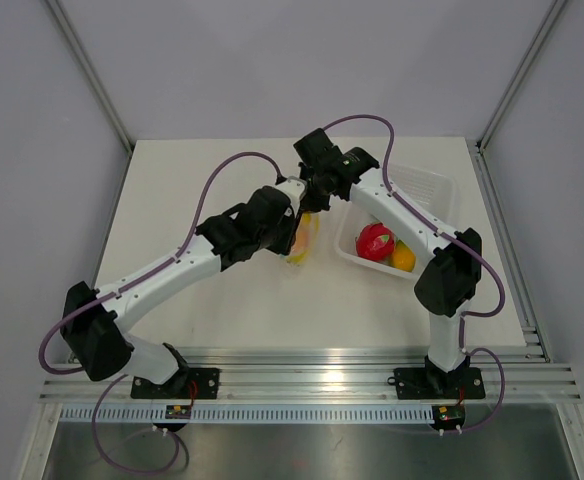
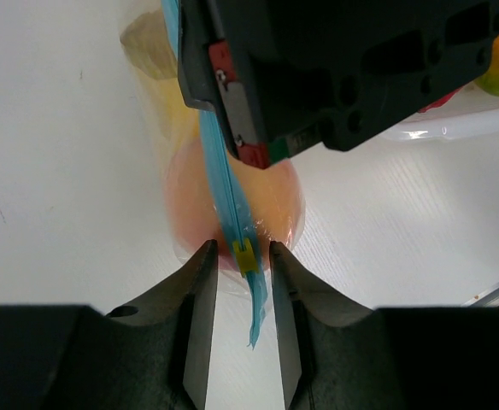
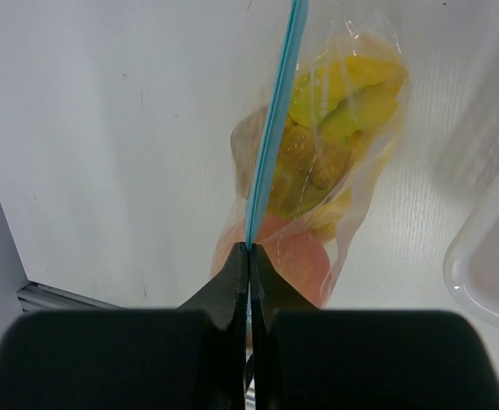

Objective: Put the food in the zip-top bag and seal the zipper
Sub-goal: Zip the zipper food storage bag at the center of the board.

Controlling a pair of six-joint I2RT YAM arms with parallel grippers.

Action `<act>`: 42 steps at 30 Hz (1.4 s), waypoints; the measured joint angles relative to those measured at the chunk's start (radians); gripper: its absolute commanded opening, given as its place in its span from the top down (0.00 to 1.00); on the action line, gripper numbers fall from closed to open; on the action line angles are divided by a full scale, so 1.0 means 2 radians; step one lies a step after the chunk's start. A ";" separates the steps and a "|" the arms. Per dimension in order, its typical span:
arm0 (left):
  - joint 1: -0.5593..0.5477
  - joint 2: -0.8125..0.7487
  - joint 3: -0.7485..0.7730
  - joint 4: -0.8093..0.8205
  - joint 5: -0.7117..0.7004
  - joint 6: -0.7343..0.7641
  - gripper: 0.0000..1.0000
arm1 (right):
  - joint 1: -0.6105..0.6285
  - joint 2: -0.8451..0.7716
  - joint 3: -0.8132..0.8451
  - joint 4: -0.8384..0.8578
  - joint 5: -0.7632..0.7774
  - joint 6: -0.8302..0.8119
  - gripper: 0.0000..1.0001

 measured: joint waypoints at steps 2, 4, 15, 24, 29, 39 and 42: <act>-0.002 0.003 0.000 -0.001 -0.001 -0.001 0.69 | 0.000 0.000 0.000 0.000 0.000 0.001 1.00; -0.004 0.004 0.000 -0.001 -0.003 -0.002 0.73 | 0.000 0.000 0.000 0.000 0.000 0.001 1.00; -0.005 0.010 0.005 -0.006 -0.011 -0.007 1.00 | -0.002 0.000 0.000 0.001 0.002 0.000 1.00; -0.005 -0.006 -0.020 0.043 -0.009 -0.009 1.00 | -0.033 0.002 0.008 -0.020 -0.021 0.000 1.00; -0.004 -0.015 -0.036 0.068 -0.003 -0.014 1.00 | -0.039 0.010 0.031 -0.035 -0.032 -0.002 1.00; -0.001 -0.018 -0.059 0.097 0.008 -0.017 1.00 | -0.049 0.016 0.039 -0.038 -0.045 -0.002 1.00; -0.001 -0.021 -0.066 0.103 0.012 -0.017 1.00 | -0.051 0.016 0.039 -0.041 -0.045 -0.002 1.00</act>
